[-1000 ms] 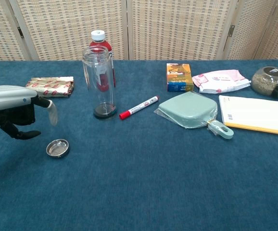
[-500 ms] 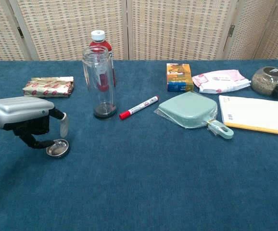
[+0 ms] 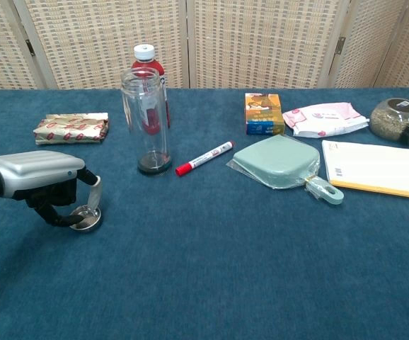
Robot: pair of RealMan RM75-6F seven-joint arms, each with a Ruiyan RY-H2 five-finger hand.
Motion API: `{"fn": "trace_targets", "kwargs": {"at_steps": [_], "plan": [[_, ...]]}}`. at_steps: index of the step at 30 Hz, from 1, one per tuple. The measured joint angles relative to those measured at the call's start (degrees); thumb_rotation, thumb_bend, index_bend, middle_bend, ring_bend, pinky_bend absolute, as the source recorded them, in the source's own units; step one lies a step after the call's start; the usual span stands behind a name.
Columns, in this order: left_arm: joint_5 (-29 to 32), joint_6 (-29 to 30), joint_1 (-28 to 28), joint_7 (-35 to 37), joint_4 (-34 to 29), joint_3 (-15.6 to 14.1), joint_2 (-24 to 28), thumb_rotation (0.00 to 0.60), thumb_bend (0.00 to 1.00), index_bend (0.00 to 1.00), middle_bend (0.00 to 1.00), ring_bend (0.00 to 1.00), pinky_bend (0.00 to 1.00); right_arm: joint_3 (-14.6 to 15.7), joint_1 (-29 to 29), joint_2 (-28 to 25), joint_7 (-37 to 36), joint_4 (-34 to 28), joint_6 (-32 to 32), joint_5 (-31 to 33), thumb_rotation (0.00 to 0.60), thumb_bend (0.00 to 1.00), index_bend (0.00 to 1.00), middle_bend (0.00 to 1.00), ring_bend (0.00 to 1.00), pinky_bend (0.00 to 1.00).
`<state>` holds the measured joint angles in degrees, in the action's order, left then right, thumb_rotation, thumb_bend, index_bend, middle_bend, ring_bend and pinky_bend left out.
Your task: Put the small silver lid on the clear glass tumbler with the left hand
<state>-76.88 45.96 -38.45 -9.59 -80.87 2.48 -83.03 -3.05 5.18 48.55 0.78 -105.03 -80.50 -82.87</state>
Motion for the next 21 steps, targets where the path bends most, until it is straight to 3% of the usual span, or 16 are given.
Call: {"fn": "trace_targets", "kwargs": {"at_steps": [21], "plan": [[-0.9, 1.2, -0.3, 2.9, 2.5, -0.6, -1.9, 0.600, 0.42, 0.62, 1.00, 0.95, 1.00, 0.0, -0.6, -0.1, -0.9, 0.7, -0.5, 0.1, 0.600, 0.24, 0.00, 0.12, 0.03, 0.07]]}}
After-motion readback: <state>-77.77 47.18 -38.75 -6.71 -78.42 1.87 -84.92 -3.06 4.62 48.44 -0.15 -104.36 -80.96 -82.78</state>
